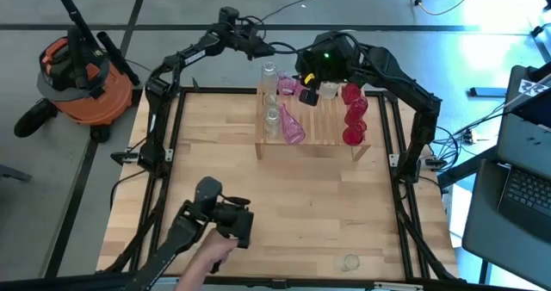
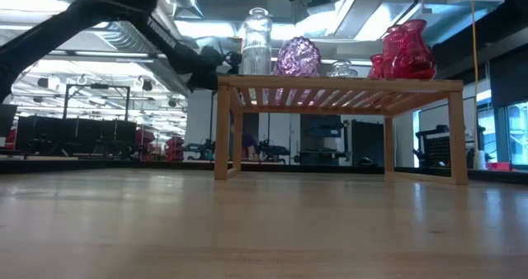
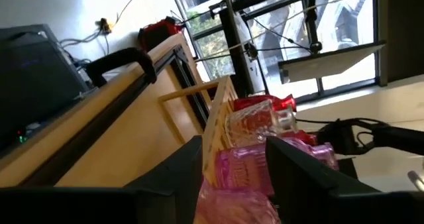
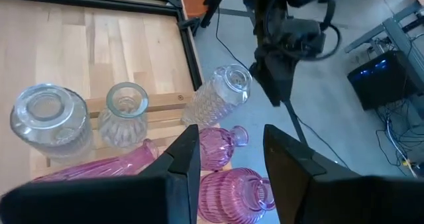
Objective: Sort vases onto shelf
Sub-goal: Adjust the pink vase on the shelf
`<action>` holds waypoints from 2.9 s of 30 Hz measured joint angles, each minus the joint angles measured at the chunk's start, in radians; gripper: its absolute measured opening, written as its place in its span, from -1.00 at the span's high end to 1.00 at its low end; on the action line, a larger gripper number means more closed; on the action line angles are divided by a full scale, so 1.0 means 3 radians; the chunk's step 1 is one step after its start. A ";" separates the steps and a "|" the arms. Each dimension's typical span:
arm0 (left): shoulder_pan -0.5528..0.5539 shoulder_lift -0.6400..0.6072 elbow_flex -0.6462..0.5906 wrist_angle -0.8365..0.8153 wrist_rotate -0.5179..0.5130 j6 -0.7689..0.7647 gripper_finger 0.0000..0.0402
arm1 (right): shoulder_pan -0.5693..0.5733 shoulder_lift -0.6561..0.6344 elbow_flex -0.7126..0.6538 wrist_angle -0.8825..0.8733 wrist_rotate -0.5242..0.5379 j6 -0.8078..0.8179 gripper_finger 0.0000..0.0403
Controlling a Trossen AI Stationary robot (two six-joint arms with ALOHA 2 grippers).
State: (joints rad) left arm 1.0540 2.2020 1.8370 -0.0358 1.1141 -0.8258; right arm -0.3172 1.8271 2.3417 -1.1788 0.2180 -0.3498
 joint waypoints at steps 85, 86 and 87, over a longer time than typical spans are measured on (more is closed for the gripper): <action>-0.0240 0.0330 0.0000 0.0024 0.0961 0.0327 0.98 | 0.0008 -0.0001 0.0001 -0.0271 0.0117 0.0103 0.42; -0.0235 0.0329 0.0000 0.0026 0.0966 0.0325 0.99 | 0.0008 -0.0001 0.0001 -0.0271 0.0118 0.0102 0.42; -0.0233 0.0328 0.0000 0.0026 0.0969 0.0322 0.99 | 0.0008 -0.0001 0.0001 -0.0271 0.0117 0.0103 0.42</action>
State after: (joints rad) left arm 0.9840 2.3005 1.8370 -0.0280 1.4046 -0.7292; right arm -0.3149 1.8267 2.3421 -1.2602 0.2531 -0.3188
